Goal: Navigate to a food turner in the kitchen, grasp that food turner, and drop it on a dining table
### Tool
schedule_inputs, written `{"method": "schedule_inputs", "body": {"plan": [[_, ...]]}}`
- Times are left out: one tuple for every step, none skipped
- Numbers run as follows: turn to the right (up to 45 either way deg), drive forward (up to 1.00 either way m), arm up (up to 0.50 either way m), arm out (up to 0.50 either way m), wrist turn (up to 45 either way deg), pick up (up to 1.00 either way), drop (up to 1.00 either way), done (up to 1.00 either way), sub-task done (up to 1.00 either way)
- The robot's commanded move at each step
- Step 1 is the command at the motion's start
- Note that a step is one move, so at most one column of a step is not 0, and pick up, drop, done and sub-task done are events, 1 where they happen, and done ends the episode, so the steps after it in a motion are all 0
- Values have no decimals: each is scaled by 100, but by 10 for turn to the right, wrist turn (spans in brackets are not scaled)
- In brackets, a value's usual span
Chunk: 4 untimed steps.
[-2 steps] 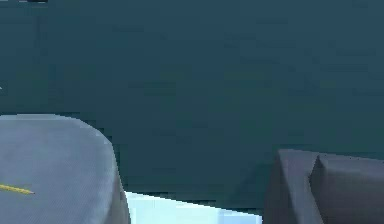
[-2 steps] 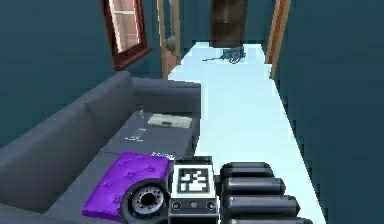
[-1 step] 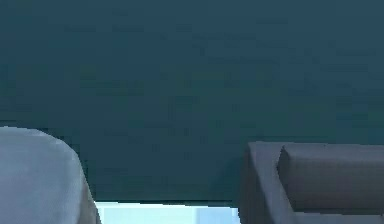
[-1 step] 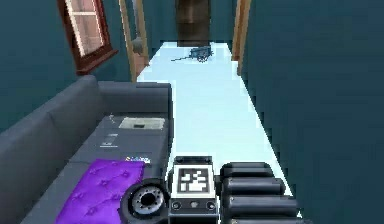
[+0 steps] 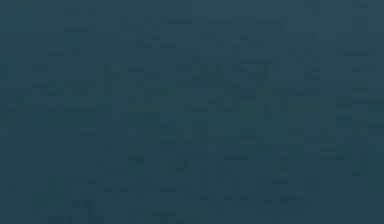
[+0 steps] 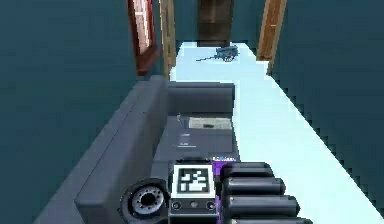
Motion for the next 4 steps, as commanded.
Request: {"method": "schedule_inputs", "body": {"plan": [[-450, 0, 0, 0, 0, 0, 0, 0, 0], [-90, 0, 0, 0, 0, 0, 0, 0, 0], [-30, 0, 0, 0, 0, 0, 0, 0, 0], [0, 30, 0, 0, 0, 0, 0, 0, 0]]}}
